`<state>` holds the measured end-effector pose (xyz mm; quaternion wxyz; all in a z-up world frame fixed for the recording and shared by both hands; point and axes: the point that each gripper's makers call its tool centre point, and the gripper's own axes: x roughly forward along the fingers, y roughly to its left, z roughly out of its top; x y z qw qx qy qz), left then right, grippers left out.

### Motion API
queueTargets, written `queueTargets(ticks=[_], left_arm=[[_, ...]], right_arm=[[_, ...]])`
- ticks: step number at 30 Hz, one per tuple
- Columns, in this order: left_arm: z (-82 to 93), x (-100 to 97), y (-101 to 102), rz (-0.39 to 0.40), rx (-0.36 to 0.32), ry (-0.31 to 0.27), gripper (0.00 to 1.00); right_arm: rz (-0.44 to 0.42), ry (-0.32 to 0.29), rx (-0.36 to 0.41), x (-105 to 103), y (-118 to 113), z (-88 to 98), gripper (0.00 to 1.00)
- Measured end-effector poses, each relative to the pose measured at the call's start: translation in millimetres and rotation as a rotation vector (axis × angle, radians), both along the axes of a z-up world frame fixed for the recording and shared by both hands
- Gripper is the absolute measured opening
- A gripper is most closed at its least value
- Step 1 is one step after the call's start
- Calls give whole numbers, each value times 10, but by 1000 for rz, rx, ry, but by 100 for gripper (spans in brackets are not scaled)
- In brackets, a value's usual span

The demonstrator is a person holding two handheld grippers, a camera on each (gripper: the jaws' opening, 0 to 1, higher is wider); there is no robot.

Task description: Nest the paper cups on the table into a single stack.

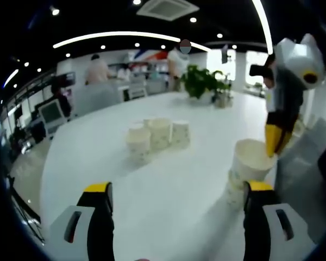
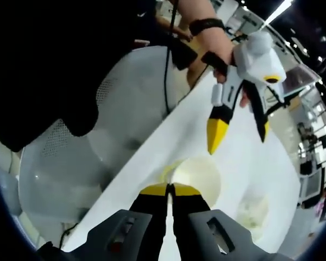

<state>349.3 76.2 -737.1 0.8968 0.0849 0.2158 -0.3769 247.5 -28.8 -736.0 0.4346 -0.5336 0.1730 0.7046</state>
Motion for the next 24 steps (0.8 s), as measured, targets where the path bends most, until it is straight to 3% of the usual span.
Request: queueTargets(ticks=[24], left_arm=[[-25, -14, 45, 14, -3, 9, 99]], right_arm=[[4, 9, -27, 49, 15, -137, 0]])
